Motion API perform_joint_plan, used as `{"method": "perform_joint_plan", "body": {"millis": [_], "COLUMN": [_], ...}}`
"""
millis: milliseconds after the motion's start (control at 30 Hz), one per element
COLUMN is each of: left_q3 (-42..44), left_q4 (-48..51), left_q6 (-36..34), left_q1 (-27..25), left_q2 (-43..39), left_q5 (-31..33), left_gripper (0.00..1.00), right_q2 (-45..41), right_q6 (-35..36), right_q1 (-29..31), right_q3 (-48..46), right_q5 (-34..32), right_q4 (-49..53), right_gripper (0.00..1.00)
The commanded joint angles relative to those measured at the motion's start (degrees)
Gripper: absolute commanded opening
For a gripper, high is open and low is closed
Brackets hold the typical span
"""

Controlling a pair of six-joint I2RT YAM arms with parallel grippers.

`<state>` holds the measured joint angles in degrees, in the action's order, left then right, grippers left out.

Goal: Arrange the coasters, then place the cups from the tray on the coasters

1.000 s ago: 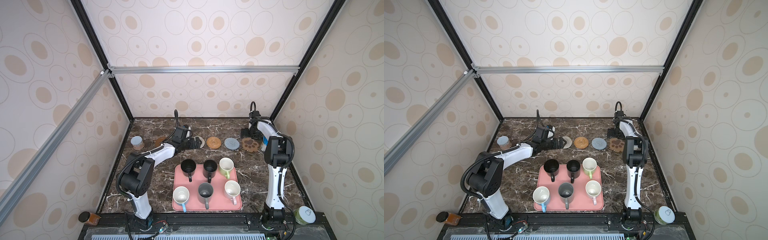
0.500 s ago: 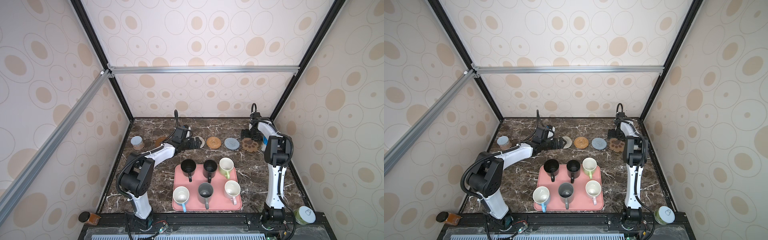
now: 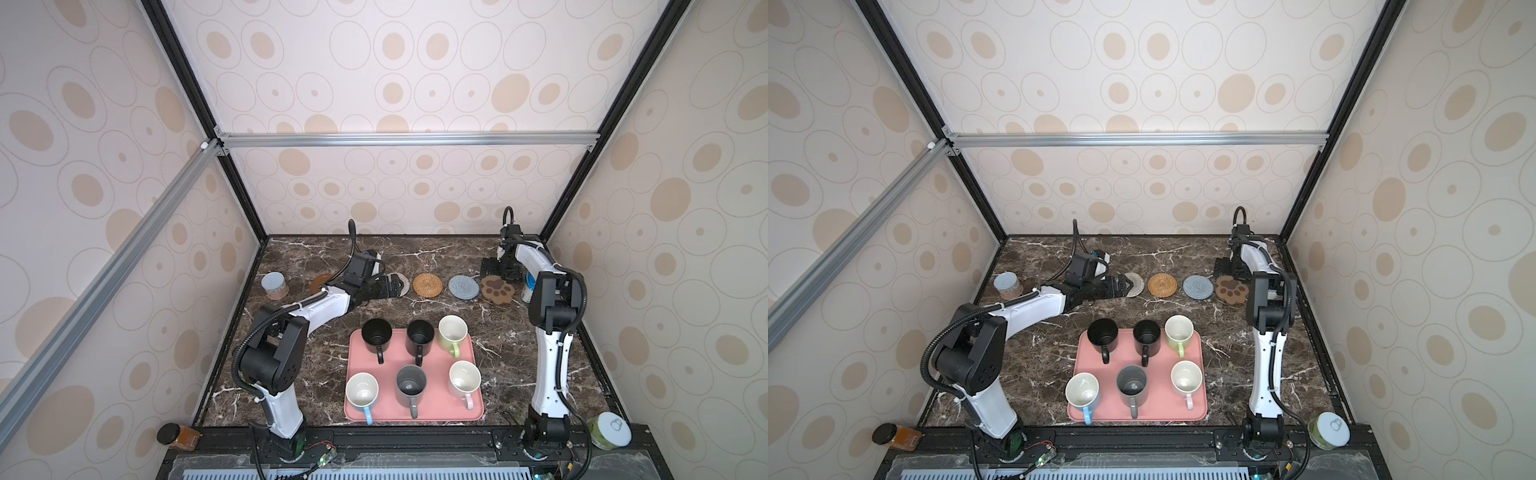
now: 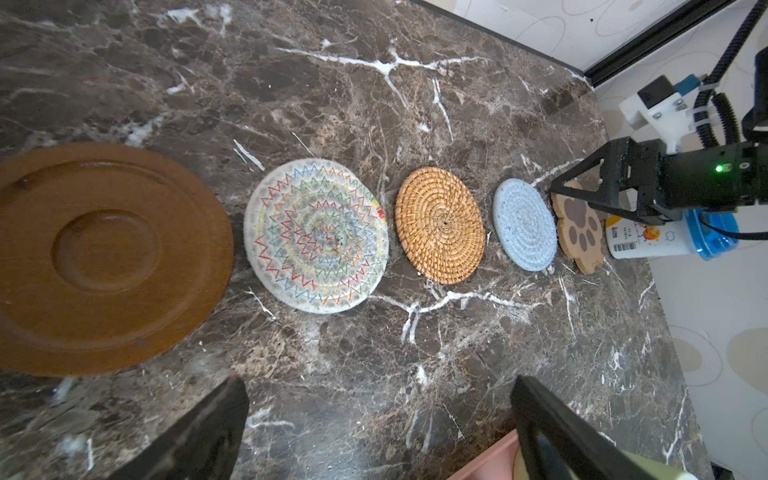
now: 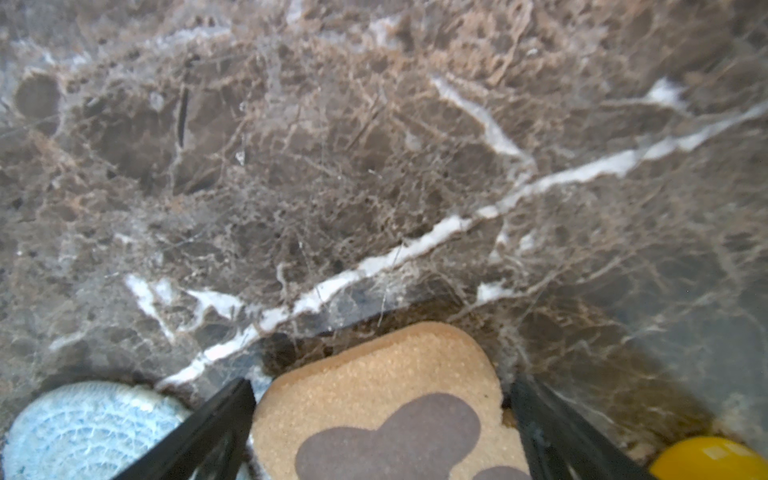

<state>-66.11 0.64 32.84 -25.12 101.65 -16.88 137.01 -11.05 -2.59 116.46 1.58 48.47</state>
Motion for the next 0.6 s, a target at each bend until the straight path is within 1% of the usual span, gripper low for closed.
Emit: {"method": "perform_joint_plan", "body": {"millis": [0, 333, 467, 567], "left_q3": [0.0, 0.2, 0.0, 0.1], "left_q4": [-0.7, -0.6, -0.4, 0.1], "left_q6": [0.6, 0.4, 0.4, 0.2], "left_q1": [0.3, 0.3, 0.4, 0.4], "left_q2": [-2.3, -3.2, -4.2, -5.4], "left_q5": [-0.5, -0.1, 0.3, 1.0], "left_gripper": [1.00, 1.00, 1.00, 1.00], "right_q2": [-0.7, -2.2, -4.0, -6.9], "right_q6": [0.3, 0.9, 1.0, 1.2], "right_q1": [0.1, 0.2, 0.2, 0.4], "right_q3": [1.1, 3.8, 5.7, 5.6], "right_q5": [-0.1, -0.3, -0.8, -0.4], "right_q4": [2.8, 4.0, 5.3, 6.0], "right_gripper": [1.00, 1.00, 1.00, 1.00]}}
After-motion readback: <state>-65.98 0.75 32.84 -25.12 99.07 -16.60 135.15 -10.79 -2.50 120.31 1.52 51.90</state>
